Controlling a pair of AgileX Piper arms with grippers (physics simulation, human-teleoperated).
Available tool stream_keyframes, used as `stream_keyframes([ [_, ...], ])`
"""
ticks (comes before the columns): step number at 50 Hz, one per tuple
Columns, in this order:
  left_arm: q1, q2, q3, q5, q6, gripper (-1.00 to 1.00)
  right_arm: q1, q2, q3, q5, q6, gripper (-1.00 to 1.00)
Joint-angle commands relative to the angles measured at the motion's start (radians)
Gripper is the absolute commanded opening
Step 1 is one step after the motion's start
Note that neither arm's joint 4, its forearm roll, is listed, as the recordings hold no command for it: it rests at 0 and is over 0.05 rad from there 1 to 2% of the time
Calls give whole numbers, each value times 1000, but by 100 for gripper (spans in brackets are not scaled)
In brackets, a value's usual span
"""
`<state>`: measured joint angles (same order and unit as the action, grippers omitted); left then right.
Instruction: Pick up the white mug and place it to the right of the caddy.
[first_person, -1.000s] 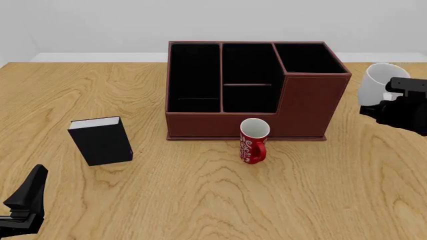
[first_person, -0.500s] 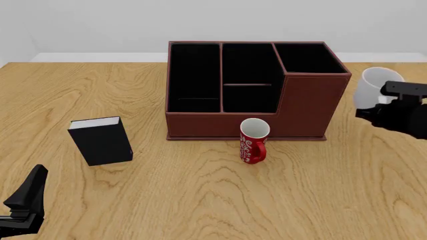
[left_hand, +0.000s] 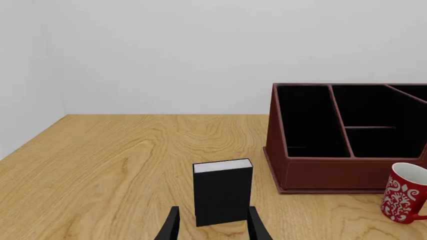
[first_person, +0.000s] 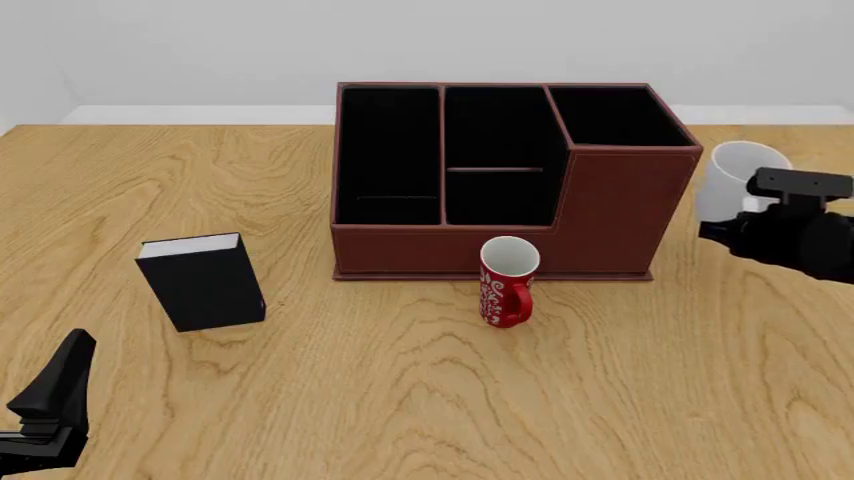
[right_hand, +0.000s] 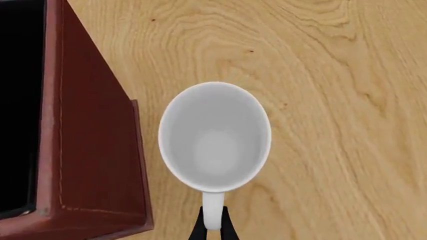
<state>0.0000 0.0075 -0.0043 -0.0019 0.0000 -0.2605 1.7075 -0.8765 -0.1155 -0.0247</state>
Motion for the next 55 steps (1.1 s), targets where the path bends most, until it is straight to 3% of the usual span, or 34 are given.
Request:
stream_keyframes([
  [1, 0, 0, 0, 0, 0, 100, 8, 7, -15, -1, 11, -100],
  [55, 0, 0, 0, 0, 0, 100, 15, 57, -35, -8, -5, -100],
])
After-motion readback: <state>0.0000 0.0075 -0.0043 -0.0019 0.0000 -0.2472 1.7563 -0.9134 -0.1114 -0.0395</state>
